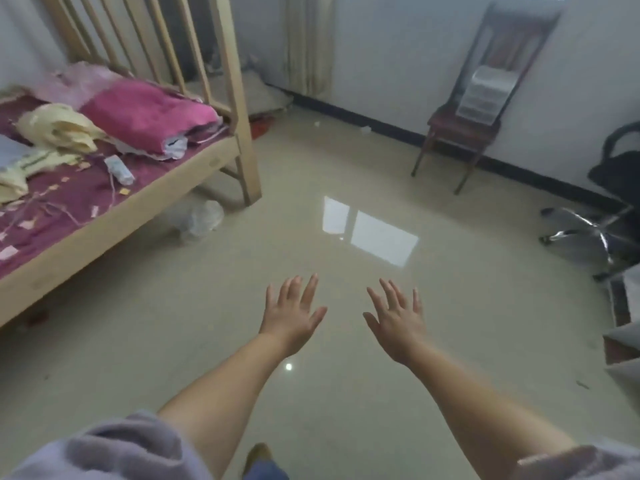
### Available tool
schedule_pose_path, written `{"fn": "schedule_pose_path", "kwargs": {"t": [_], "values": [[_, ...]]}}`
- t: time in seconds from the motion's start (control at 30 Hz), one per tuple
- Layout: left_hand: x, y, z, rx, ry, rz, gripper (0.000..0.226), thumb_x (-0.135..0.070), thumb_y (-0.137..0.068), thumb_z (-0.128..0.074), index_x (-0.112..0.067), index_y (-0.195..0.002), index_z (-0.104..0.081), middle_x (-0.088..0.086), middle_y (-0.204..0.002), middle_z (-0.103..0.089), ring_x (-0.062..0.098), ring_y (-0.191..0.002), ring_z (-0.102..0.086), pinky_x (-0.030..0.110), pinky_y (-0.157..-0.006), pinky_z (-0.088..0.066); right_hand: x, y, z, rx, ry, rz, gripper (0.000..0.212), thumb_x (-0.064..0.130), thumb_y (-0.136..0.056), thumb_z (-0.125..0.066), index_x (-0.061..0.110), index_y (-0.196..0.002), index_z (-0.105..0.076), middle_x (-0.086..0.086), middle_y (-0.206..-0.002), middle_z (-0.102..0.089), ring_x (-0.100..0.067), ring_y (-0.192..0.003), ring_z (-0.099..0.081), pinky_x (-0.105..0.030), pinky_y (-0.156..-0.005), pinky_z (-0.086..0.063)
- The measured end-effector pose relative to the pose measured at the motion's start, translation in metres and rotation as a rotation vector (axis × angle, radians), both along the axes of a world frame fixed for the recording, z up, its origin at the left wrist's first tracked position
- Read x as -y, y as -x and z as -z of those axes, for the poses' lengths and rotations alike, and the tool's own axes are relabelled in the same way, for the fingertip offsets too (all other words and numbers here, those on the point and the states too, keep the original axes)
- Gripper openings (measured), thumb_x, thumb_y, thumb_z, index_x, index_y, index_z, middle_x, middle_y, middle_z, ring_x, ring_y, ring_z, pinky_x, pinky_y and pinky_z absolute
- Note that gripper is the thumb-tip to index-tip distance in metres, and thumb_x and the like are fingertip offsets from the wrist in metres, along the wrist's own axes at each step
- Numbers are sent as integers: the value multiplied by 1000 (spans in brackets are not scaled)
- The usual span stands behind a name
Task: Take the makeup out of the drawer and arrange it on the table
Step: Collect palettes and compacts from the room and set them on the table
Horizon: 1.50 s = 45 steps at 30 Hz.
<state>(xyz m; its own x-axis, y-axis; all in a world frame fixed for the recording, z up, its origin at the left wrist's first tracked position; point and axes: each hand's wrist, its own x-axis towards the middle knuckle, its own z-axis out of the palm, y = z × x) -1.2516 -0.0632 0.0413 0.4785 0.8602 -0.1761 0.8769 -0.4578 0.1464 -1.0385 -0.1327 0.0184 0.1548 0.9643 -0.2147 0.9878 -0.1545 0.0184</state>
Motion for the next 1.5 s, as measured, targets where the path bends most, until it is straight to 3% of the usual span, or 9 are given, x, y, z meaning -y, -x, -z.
{"fn": "schedule_pose_path", "kwargs": {"t": [0.23,0.5,0.77,1.13,1.5], "values": [[-105,-129,13,-3,-11,215,66,-54,-95,-17,-26,-148,10,5,-155,-9,22,-143,-7,50,-114,3,-61,-109,8,-12,-31,203,59,51,-97,-13,27,-151,-5,-2,-160,2,-18,-146,6,-54,-112,9],[-270,-259,7,-31,-38,391,64,-54,-95,-16,-25,-149,6,5,-155,-13,22,-142,-11,48,-115,0,-196,-215,-8,-37,-66,414,55,48,-99,-15,29,-150,-8,-1,-159,0,-17,-146,4,-52,-113,7],[-385,-393,8,-54,-40,513,63,-56,-95,-12,-28,-149,2,5,-156,-11,22,-144,-7,49,-115,3,-293,-324,-1,-87,-74,530,54,49,-98,-15,31,-149,-13,1,-159,-2,-16,-146,3,-51,-113,7],[-554,-627,-3,-10,-95,449,61,-53,-96,-15,-24,-149,-2,6,-155,-13,20,-143,-7,48,-116,2,-452,-577,-17,-48,-78,516,54,47,-99,-17,28,-149,-15,-2,-158,-9,-16,-146,-1,-51,-114,4],[-719,-800,21,-4,-69,493,61,-53,-97,-16,-25,-150,-5,7,-155,-16,20,-143,-10,49,-115,-1,-609,-747,7,-81,-23,553,54,47,-100,-15,28,-150,-13,-2,-158,-10,-16,-146,-2,-50,-115,5]]}}
